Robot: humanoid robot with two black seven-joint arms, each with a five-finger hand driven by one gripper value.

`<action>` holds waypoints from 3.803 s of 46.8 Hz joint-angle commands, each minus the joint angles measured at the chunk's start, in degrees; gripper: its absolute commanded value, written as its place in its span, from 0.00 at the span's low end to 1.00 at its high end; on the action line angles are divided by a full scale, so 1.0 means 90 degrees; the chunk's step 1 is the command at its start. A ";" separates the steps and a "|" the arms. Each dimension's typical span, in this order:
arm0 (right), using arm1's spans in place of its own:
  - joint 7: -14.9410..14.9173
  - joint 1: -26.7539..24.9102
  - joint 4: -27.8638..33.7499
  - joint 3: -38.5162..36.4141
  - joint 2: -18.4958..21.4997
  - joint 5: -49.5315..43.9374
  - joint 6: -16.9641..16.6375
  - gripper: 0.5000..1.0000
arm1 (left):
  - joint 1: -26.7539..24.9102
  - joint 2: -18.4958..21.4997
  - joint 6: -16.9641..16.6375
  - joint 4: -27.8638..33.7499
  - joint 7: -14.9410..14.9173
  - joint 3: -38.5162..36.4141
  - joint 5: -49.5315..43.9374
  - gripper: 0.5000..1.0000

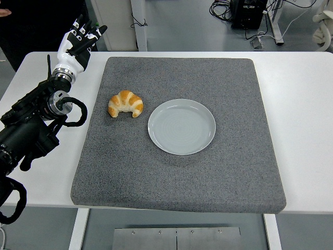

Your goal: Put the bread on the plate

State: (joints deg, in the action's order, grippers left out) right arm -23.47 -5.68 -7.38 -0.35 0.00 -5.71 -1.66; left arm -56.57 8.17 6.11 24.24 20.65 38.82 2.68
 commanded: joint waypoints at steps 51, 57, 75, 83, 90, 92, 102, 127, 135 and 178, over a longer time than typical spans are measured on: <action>0.0000 -0.0004 0.0000 0.0000 0.0000 0.0000 -0.0001 1.00 | -0.0071 0.0049 0.0025 0.0001 -0.0039 -0.0368 0.0074 0.94; 0.0000 0.0006 0.0000 0.0000 0.0000 0.0000 -0.0001 1.00 | -0.0120 0.0088 0.0015 0.0011 -0.0049 -0.0670 0.0210 0.94; 0.0000 -0.0004 0.0000 0.0000 0.0000 0.0000 -0.0001 1.00 | -0.0169 0.0420 -0.0014 0.0148 -0.0049 -0.1237 0.0513 0.94; 0.0000 -0.0004 0.0000 0.0000 0.0000 0.0000 -0.0001 1.00 | -0.0150 0.0684 -0.0043 0.0538 -0.0049 -0.1364 0.1069 0.94; 0.0000 -0.0004 0.0000 0.0000 0.0000 0.0000 -0.0001 1.00 | -0.0150 0.0703 -0.0102 0.0626 -0.0049 -0.1549 0.1655 0.94; 0.0000 -0.0004 0.0000 0.0000 0.0000 0.0000 -0.0001 1.00 | -0.0140 0.0713 -0.0102 0.0665 -0.0049 -0.1550 0.1840 0.94; 0.0000 -0.0004 0.0000 0.0000 0.0000 0.0000 -0.0001 1.00 | -0.0101 0.1005 -0.0190 0.0958 -0.0068 -0.1550 0.3032 0.94; 0.0000 -0.0004 0.0000 0.0000 0.0000 0.0000 -0.0001 1.00 | -0.0130 0.2461 -0.0600 0.2921 -0.0088 -0.2917 0.4663 0.94; 0.0000 -0.0004 0.0000 0.0000 0.0000 0.0000 -0.0001 1.00 | -0.0120 0.2646 -0.0630 0.3263 -0.0088 -0.2936 0.5054 0.94; 0.0000 -0.0004 0.0000 0.0000 0.0000 0.0000 -0.0001 1.00 | -0.0081 0.2510 -0.1928 0.3752 -0.0264 -0.3620 0.7007 0.94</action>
State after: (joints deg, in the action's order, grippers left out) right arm -23.46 -5.68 -7.38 -0.35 0.00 -5.71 -1.68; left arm -57.34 31.58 -10.95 58.33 18.28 6.24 65.74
